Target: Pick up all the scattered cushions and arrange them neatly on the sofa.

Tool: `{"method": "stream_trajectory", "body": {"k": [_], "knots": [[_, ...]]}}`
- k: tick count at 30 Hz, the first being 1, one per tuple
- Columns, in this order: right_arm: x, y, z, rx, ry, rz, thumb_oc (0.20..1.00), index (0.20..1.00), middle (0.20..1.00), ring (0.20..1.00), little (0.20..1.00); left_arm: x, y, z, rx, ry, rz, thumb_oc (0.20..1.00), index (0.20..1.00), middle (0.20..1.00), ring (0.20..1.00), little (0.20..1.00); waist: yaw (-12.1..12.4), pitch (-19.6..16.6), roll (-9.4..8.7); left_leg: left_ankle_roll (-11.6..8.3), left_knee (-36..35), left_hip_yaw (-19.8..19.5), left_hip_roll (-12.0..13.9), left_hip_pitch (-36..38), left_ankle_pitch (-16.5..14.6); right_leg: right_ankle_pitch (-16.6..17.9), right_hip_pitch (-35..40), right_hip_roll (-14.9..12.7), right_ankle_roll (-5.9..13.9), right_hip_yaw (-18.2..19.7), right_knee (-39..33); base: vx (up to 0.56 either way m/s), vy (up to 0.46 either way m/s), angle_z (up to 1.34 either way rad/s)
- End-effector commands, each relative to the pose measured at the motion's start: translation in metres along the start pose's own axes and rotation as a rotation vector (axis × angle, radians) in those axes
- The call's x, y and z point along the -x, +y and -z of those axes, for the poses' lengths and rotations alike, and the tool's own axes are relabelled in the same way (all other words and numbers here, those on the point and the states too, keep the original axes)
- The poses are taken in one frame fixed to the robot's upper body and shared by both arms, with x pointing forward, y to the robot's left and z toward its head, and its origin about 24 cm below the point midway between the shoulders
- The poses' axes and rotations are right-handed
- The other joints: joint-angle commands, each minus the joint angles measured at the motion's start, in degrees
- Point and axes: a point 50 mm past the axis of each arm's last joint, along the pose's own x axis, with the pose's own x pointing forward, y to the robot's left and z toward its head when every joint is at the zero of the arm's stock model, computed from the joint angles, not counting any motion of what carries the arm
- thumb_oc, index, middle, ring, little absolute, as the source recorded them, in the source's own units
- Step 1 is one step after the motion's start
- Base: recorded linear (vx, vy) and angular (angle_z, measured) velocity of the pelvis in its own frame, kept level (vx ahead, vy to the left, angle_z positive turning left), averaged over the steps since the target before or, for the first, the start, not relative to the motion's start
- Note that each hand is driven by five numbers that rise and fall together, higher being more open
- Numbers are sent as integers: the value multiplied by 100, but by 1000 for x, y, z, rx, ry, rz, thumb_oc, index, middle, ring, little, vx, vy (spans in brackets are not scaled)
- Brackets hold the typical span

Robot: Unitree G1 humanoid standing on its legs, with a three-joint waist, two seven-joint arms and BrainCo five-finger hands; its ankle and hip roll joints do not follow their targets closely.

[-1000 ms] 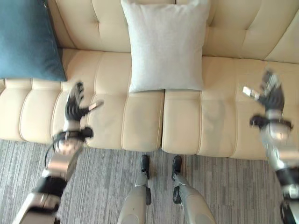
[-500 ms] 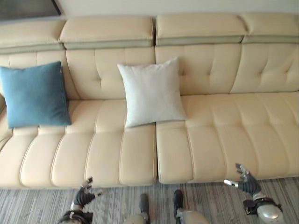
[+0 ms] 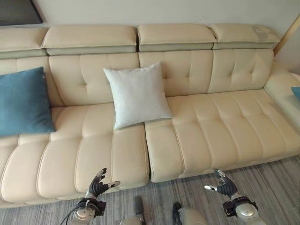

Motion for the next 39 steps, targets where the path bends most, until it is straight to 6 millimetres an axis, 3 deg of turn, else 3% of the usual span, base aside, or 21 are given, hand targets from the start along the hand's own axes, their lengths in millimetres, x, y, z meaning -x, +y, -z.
{"method": "stream_trajectory", "body": {"k": [1,2,5,9,13,21,29,32,33,36,37,38,39], "knots": [[-7,-5,-25,6,-107,17,1000,1000,1000,1000,1000,-7,11,-16,-36,-71,-40,1000,1000,1000,1000,1000,-2,12,-157,-441,189,-280,11,71,-495,434,144,233,-45,178,-454,-144,-234,12],[-5,-6,-25,1,-111,16,1000,1000,1000,1000,1000,-7,7,-17,-38,-76,-29,1000,1000,1000,1000,1000,-4,38,-190,-549,294,-327,103,-160,-374,355,281,390,-171,210,-954,-143,-232,17],[-3,-12,-21,3,-99,37,1000,1000,1000,1000,1000,-9,0,-22,-35,-94,-3,1000,1000,1000,1000,1000,-44,146,-163,-691,580,-408,166,-455,-269,470,320,433,-242,50,-1274,-196,-180,40],[-2,-21,-21,23,-98,57,1000,1000,1000,1000,1000,-8,-9,-18,-32,-85,24,1000,1000,1000,1000,1000,-124,174,-234,-628,1092,-649,-85,-318,-810,690,289,302,-250,-8,-1429,-155,-43,32],[-2,-18,-17,28,-79,48,1000,1000,1000,1000,1000,-3,-13,-11,-6,-63,29,1000,1000,1000,1000,1000,-186,-15,-150,-550,906,-928,-275,43,-1088,804,217,390,-233,128,-1574,-33,26,-5],[3,-14,-7,2,-43,40,1000,1000,1000,1000,1000,0,-9,-8,-26,-52,33,1000,1000,1000,1000,1000,-262,-173,-125,-466,458,-798,-281,479,-1054,815,339,375,-189,174,-1548,33,63,-14],[2,-7,-4,-123,-24,60,1000,1000,1000,1000,1000,-2,-17,-13,-55,-72,69,1000,1000,1000,1000,1000,-414,-205,-120,-332,317,-486,-358,707,-1176,941,202,351,-66,615,-1378,6,96,-33],[-4,-2,-12,-192,-46,72,1000,1000,1000,1000,1000,-4,-19,-19,-54,-94,76,1000,1000,1000,1000,1000,-489,-160,-105,-273,319,-198,-349,704,-1225,1020,-50,385,26,849,-1180,-51,79,-66],[-8,0,-18,-232,-67,78,1000,1000,1000,1000,1000,-7,-20,-24,-53,-109,78,1000,1000,1000,1000,1000,-539,-73,-81,-240,328,58,-306,744,-1261,1061,-228,379,106,871,-1012,-86,71,-104],[-10,3,-26,-257,-93,78,1000,1000,1000,1000,1000,-8,-22,-29,-57,-125,87,1000,1000,1000,1000,1000,-537,-41,-67,-233,301,325,-241,756,-1256,1118,-383,289,122,622,-959,-50,10,-138],[-10,4,-28,-264,-102,75,1000,1000,1000,1000,1000,-8,-22,-33,-57,-141,91,1000,1000,1000,1000,1000,-516,-6,-38,-237,271,485,-192,820,-1266,1094,-407,182,106,269,-915,1,-44,-149],[-11,5,-31,-262,-115,68,1000,1000,1000,1000,1000,-8,-23,-36,-63,-154,108,1000,1000,1000,1000,1000,-485,-19,12,-266,181,740,-100,894,-1232,1030,-416,-70,23,-476,-837,5,-41,-117],[-11,5,-31,-262,-115,68,1000,1000,1000,1000,1000,-8,-23,-36,-63,-154,108,1000,1000,1000,1000,1000,-485,-19,12,-266,181,740,-100,895,-1232,1030,-416,-70,23,-476,-837,141,-57,-95]]}}
